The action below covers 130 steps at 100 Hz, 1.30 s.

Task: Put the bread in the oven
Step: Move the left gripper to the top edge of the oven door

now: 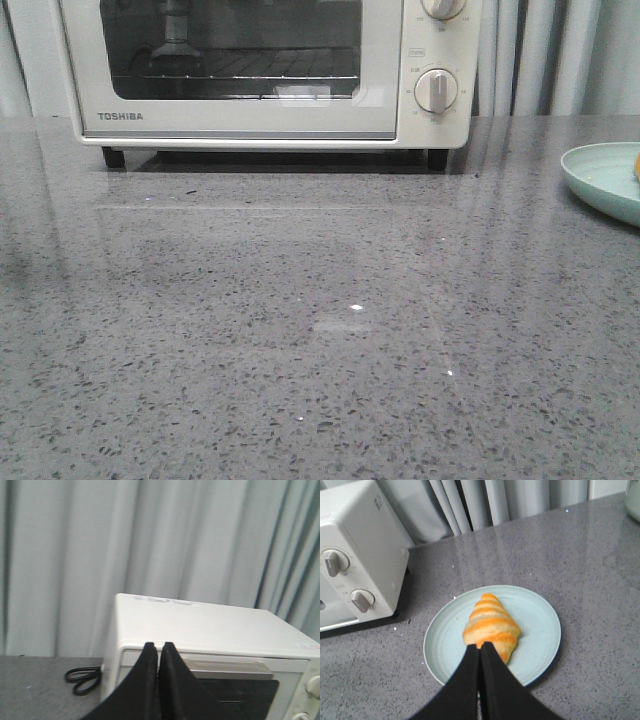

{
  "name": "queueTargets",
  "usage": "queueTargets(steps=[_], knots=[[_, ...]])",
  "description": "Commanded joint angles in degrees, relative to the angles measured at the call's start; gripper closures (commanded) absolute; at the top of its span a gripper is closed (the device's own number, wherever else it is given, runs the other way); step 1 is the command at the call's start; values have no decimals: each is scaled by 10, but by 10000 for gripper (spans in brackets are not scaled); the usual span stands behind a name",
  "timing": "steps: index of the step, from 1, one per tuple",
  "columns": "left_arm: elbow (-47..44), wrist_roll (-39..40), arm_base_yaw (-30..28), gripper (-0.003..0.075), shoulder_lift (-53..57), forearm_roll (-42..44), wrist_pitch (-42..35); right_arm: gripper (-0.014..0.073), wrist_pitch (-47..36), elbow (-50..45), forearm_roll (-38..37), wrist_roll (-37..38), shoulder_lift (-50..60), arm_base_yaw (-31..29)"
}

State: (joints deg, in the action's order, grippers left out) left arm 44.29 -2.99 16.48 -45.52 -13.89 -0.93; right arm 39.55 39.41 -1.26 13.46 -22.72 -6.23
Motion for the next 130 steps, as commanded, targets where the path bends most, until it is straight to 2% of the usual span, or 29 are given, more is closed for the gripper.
queueTargets(steps=[1, 17, 33, 59, 84, 130], knots=[[50, -21, 52, 742, -46, 6, -60, 667, -26, 29, 2, -8, -29, 10], [111, -21, 92, 742, -150, 9, -60, 667, -12, 39, 5, -8, -56, 46], [176, -20, 92, 742, -237, -4, -60, 667, -17, 39, 5, -8, -59, 74], [256, -20, 92, 741, -357, -4, -74, 667, -32, 39, 5, -8, -59, 77], [277, -20, 92, 741, -402, -4, -81, 667, -47, 39, 5, -8, -59, 77], [273, -20, 107, 741, -424, -4, 9, 667, -67, 39, 5, -8, -59, 77]])
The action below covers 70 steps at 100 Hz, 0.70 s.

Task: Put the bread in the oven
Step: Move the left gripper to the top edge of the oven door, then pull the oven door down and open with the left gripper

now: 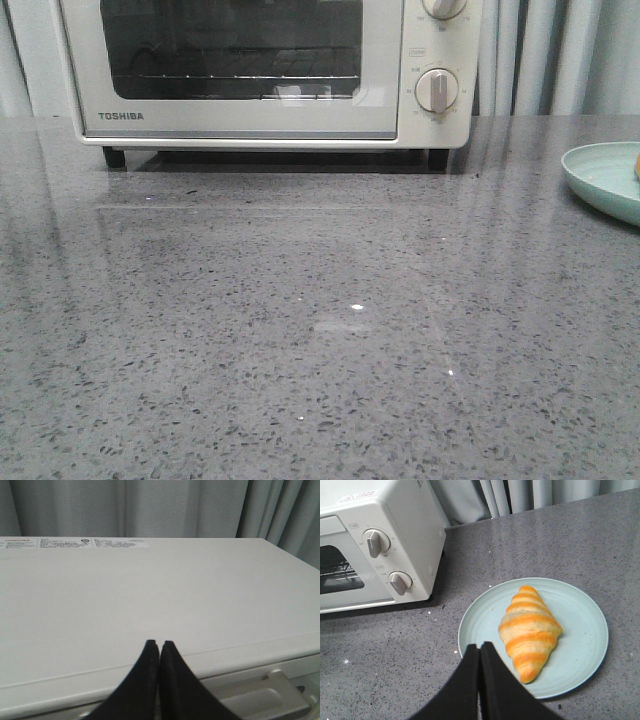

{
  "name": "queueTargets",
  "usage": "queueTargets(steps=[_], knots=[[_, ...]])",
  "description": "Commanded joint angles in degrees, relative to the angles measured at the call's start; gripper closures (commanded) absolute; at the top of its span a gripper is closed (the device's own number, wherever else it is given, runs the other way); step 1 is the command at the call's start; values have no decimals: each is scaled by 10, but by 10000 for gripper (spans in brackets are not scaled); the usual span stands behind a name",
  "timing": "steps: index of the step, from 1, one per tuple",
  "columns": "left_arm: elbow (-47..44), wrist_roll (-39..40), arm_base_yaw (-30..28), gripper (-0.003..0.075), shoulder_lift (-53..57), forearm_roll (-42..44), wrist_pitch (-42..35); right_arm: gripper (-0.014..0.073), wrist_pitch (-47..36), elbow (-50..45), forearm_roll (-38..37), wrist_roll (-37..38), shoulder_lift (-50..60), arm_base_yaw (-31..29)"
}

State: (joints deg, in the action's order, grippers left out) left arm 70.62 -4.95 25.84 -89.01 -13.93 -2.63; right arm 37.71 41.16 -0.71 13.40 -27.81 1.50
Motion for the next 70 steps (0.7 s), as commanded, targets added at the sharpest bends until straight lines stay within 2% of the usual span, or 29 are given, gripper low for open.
queueTargets(steps=[1, 19, 41, 70], knots=[[8, 0, 14, 741, 11, -4, 26, 667, -49, 22, -1, -7, -8, 0], [-5, 0, 42, 742, 11, -4, 17, 667, -49, 22, -1, -7, -8, 0], [-37, 0, 45, 742, 11, -6, 26, 667, -49, 22, -1, -7, -8, 0], [-168, 0, 45, 742, 71, -46, -16, 667, -49, 22, -1, -7, -8, 0]])
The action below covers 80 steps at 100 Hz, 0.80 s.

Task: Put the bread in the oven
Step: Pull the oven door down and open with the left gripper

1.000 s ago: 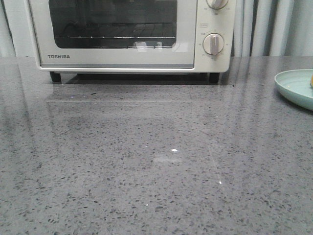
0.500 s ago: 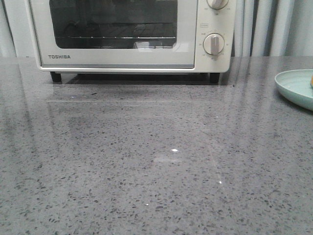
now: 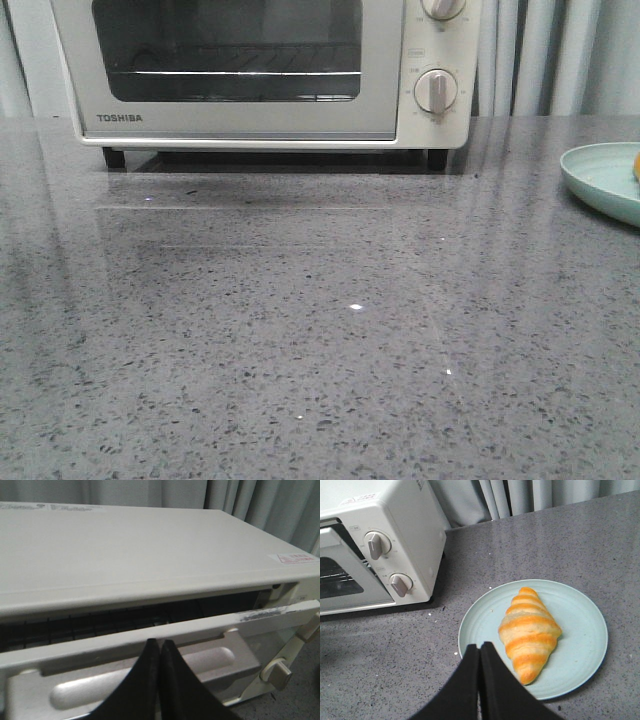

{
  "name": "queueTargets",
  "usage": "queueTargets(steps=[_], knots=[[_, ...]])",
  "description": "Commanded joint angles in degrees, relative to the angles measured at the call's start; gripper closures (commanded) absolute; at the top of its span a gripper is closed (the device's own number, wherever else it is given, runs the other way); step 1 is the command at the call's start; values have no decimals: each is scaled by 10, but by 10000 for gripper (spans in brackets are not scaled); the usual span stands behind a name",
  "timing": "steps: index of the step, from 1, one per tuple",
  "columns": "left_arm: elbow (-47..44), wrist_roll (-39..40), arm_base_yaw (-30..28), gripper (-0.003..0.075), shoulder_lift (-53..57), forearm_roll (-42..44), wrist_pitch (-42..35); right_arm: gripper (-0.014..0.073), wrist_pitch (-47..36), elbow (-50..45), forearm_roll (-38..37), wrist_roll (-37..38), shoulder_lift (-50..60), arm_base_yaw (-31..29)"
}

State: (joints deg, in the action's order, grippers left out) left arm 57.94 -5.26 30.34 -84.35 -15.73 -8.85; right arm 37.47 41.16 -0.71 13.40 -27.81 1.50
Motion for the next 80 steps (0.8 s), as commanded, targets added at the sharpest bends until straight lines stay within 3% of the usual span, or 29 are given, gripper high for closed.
queueTargets(steps=[1, 37, 66, 80], knots=[[-46, 3, 0, 742, 27, -29, 46, 667, -47, 22, -1, -7, -8, 0], [-214, 3, 32, 742, 236, -70, 40, 667, -29, 22, -1, -7, -8, 0], [-226, 3, 53, 742, 400, -44, 113, 667, 25, 26, -1, -7, -24, 0], [-226, 3, 53, 742, 470, -43, 143, 659, 92, 68, -1, -7, -78, 0]])
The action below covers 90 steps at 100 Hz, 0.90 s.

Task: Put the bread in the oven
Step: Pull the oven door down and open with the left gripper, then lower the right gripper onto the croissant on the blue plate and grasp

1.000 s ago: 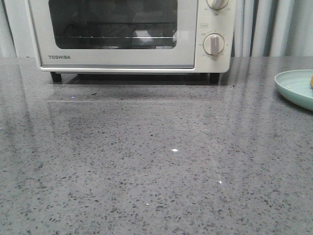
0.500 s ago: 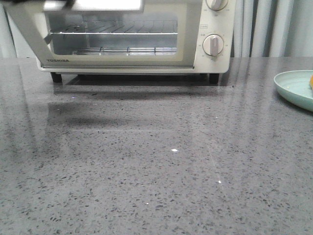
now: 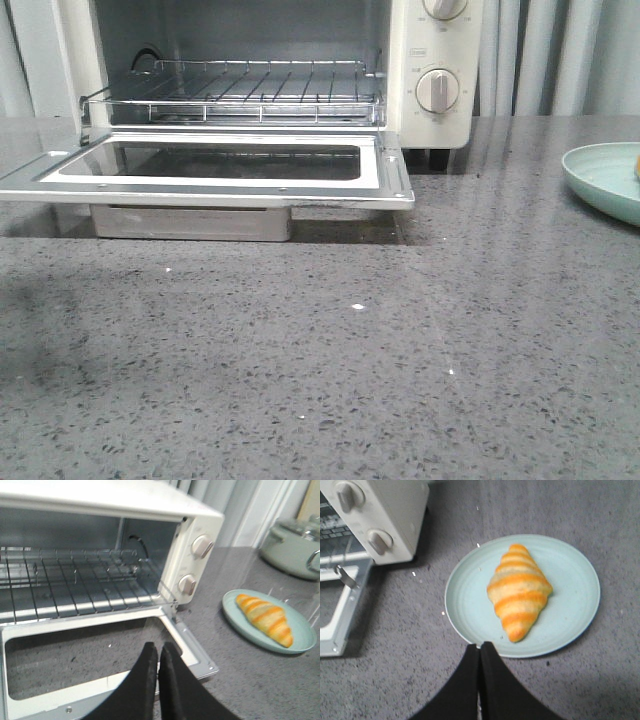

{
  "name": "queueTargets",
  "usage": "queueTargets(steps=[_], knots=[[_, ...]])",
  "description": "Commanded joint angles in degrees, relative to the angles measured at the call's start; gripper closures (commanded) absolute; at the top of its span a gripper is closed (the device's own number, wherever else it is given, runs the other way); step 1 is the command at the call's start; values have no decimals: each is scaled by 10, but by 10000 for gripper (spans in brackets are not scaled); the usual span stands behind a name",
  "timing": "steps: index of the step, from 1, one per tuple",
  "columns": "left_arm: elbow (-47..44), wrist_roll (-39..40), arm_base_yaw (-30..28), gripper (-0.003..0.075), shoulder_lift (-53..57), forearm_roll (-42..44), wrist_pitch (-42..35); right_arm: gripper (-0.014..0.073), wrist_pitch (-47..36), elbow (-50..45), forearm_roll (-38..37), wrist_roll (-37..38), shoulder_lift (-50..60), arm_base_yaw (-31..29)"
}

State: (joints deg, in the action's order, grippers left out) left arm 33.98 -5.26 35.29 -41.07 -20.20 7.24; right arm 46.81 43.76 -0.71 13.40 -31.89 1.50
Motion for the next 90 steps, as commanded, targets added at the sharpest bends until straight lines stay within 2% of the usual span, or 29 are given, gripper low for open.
queueTargets(steps=[1, 8, 15, 30, 37, 65, 90], knots=[[14, 3, 4, 742, 44, 1, -16, 657, 7, 45, -1, -7, -45, 0], [14, 3, 4, 742, 76, 1, -9, 611, 44, 72, -1, -15, -86, 0], [14, 3, 4, 742, 99, 22, 3, 523, 69, 99, -1, -27, -131, 0], [14, 3, 4, 742, 121, 52, 49, 211, 98, 158, -22, -27, -226, 0], [14, 3, 4, 742, 126, 52, 66, 123, 102, 184, -49, -27, -269, 0], [14, 3, 4, 742, 128, 52, 73, 120, 107, 269, -106, -27, -406, 0], [14, 3, 4, 742, 128, 52, 73, 120, 87, 276, -118, -27, -487, 0]])
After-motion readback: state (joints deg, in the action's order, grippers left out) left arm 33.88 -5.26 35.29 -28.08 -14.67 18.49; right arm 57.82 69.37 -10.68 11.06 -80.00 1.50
